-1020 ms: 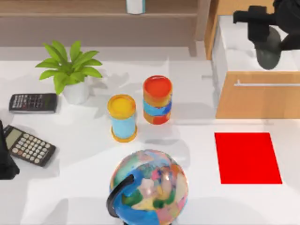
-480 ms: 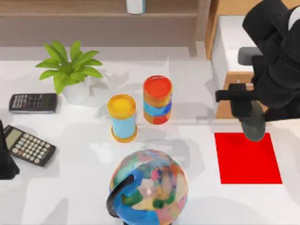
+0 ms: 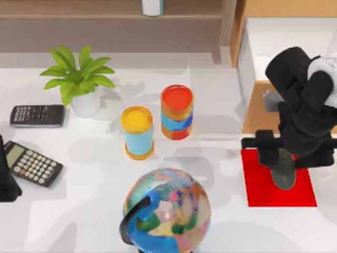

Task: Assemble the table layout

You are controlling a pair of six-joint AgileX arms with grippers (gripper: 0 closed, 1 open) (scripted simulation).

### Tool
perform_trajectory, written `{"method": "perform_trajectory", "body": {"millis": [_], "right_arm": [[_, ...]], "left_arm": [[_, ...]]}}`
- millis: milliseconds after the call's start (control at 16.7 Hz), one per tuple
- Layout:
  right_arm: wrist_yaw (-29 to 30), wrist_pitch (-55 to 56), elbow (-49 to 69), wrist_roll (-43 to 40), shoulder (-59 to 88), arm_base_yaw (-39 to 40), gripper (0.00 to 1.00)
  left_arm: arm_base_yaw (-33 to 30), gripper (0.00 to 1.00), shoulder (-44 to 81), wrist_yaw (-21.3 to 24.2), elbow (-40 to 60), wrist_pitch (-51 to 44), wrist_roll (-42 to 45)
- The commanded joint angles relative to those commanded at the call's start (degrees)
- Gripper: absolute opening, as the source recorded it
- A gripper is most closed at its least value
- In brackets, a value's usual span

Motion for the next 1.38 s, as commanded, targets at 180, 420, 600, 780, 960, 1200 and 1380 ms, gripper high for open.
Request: {"method": "perform_trajectory", "body": {"millis": [180, 420, 600, 780, 960, 1200, 1380], "right_arm": [[0.03, 0.55, -0.22, 0.0, 0.3, -0.12, 0.0], [-0.01, 0.43, -0.12, 0.09, 0.09, 0.13, 0.0], [-0.06, 0.4, -0.26, 0.03, -0.1, 0.29, 0.0], [-0.14, 0.35, -0.46, -0.09, -0.52, 0.61, 0.0], [-0.23, 0.34, -0.59, -0.22, -1.05, 1.0, 0.0], [-0.31, 0.44, -0.56, -0.35, -1.78, 1.44, 0.0], [-0.34, 0.61, -0.45, -0.41, -2.19, 1.62, 0.0]], "left_arm": [[0.0, 1.0, 0.0, 0.0, 0.0, 0.0, 0.0], [0.0, 1.0, 0.0, 0.0, 0.0, 0.0, 0.0], [0.0, 1.0, 0.0, 0.0, 0.0, 0.0, 0.0], [0.0, 1.0, 0.0, 0.0, 0.0, 0.0, 0.0], [0.0, 1.0, 0.0, 0.0, 0.0, 0.0, 0.0], [0.0, 1.0, 0.0, 0.0, 0.0, 0.0, 0.0], [0.0, 1.0, 0.0, 0.0, 0.0, 0.0, 0.0]]}}
